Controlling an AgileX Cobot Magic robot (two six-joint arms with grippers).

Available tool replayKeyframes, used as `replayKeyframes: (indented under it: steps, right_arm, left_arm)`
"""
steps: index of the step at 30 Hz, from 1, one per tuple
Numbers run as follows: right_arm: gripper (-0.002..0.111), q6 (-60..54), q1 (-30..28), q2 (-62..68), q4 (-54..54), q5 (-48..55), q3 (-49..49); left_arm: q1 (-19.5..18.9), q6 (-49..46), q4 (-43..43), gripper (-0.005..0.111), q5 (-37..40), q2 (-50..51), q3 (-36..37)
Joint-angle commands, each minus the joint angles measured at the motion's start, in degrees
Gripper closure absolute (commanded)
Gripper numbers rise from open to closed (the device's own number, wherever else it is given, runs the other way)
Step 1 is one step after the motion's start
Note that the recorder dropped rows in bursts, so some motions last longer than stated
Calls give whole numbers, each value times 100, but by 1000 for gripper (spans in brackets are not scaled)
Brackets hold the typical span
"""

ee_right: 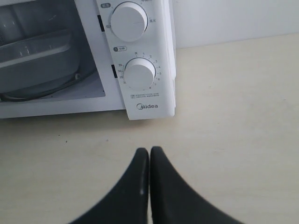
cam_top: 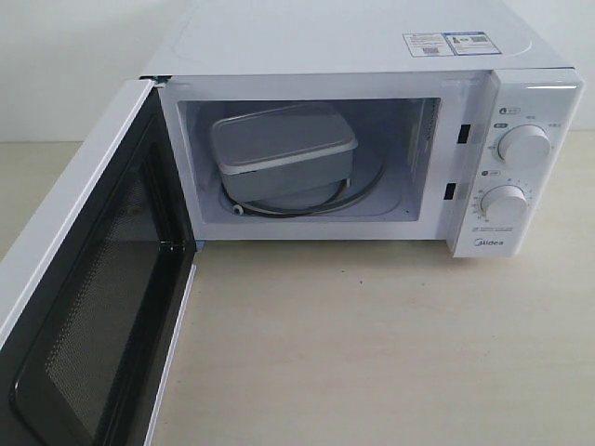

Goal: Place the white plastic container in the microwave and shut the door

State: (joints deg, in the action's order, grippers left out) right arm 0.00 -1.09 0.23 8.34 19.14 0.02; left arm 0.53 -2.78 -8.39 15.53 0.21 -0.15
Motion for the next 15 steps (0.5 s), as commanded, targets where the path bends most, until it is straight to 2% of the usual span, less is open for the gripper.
replayKeyframes:
  steps: [1,4,5,6,7,9,11,15]
  right_arm:
    - [108,0,-34,-23,5,-11,-2]
    - [108,0,-34,-23,5,-11,-2]
    - [108,0,-34,-23,5,-11,-2]
    - [108,0,-34,-23,5,-11,-2]
    - [108,0,-34,-23,5,-11,-2]
    - [108,0,-34,-23,5,-11,-2]
    - [108,0,-34,-23,5,-11,-2]
    - [108,0,-34,-23,5,-11,-2]
  left_arm:
    - [-28,-88,59,102,-2079,-21,15]
    - [-28,-289,49,102,-4586,-21,15]
    - [-28,-568,-10,102,-5151,-21,-128]
    - [-28,-816,-86,102,-5363,-21,-392]
    - [-28,-1070,-257,102,-5258,8,-757]
    - [-28,-1471,-867,102,-4252,341,-1610]
    - [-28,-2188,-1462,102,-2802,948,-2679]
    - [-28,-2569,-1495,102,81,2296,-4530]
